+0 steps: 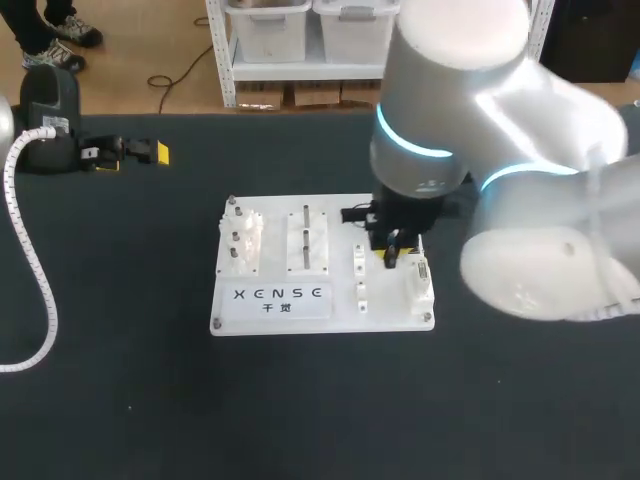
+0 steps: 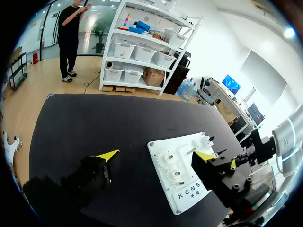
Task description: Insert the USB connector, Ethernet cable, and multi-pin plug into their matching sockets one by one.
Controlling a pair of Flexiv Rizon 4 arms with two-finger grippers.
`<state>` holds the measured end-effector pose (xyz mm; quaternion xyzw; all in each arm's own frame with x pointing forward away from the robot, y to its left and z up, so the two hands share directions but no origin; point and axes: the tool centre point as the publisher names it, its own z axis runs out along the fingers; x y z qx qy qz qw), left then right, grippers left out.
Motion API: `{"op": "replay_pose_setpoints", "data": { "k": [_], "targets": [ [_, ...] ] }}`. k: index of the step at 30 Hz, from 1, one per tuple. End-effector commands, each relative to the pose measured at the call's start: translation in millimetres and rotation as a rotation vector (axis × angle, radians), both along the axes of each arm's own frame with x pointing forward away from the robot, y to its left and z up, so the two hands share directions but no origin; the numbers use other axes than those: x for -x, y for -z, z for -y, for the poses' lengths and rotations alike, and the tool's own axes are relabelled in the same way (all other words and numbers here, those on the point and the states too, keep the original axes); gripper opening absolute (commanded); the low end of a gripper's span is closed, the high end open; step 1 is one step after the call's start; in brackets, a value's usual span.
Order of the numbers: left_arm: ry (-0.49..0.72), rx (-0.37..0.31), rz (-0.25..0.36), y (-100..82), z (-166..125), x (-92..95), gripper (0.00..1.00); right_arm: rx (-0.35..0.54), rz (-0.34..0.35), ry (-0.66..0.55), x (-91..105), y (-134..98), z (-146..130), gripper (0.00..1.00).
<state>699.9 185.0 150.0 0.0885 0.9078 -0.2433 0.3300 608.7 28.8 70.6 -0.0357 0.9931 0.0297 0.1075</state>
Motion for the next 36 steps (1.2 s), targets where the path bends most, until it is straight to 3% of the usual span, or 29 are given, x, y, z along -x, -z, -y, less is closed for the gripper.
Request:
{"op": "replay_pose_setpoints", "data": {
  "k": [1,10,36],
  "targets": [
    [0.000,0.000,0.000,0.0,0.0,0.0,1.00,0.007,0.013,0.015,1.3,-10.0,16.7,0.00],
    [0.000,0.000,0.000,0.0,0.0,0.0,1.00,0.033,-0.019,0.045,3.7,-10.5,36.9,0.00],
    [0.000,0.000,0.000,0.0,0.0,0.0,1.00,0.056,-0.058,0.042,12.9,9.1,38.5,0.00]
  ]
}}
